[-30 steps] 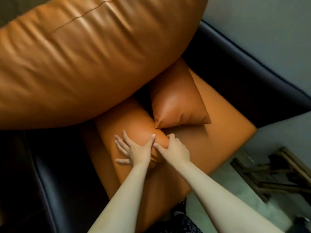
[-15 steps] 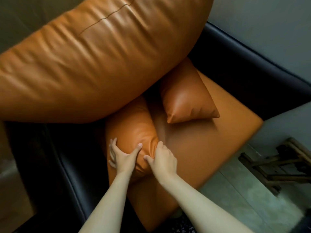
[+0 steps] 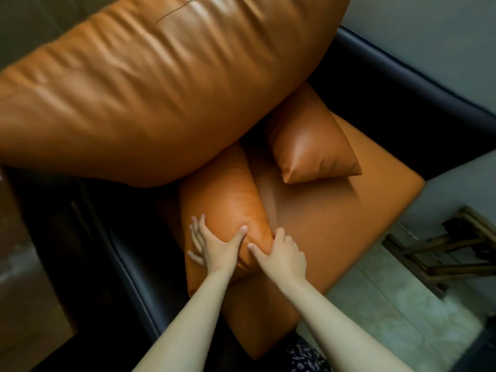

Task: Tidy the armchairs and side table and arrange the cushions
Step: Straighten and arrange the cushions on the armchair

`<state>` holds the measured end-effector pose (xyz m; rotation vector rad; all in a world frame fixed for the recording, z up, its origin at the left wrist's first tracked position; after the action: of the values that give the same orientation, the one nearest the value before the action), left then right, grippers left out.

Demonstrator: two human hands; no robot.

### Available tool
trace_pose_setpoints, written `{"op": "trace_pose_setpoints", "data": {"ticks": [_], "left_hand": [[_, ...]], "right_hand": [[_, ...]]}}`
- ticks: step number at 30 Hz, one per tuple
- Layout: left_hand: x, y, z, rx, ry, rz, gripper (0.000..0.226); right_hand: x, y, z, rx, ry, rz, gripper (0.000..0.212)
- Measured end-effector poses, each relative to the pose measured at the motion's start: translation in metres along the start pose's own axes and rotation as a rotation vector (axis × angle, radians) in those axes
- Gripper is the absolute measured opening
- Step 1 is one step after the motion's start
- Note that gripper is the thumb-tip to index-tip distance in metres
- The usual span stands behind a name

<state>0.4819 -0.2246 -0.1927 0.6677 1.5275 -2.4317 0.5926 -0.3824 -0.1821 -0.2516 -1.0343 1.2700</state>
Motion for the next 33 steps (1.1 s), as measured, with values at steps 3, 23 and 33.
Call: {"op": "trace_pose_setpoints", "data": {"ticks": [3,23,33], "left_hand": [[0.001,0.0,-0.003,-0.027,-0.029,0.012,0.097],[0.014,0.014,-0.08,0.186,-0.399,-0.001,0.128],[0.022,0.032,-0.08,0.325,-0.397,-0.007,0.14]], "right_hand": [[-0.002,0.009,-0.011,0.102,0.016,-0.039,0.08],[0.052,0.035,-0.118,0.437,0.161,-0.442,0.12],[0.038,0.062,-0.128,0.502,0.176,-0.597,0.129]]}}
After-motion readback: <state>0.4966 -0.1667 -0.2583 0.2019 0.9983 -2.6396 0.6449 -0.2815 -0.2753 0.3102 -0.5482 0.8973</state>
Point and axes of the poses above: each hand's wrist, its own z-axis away from the middle knuckle, its own y-axis out of the palm, x = y × z, the point moved 10 cm from there along -z, towards the middle knuckle, and after that the axes turned 13 degrees about -z, right-handed, at the moved point
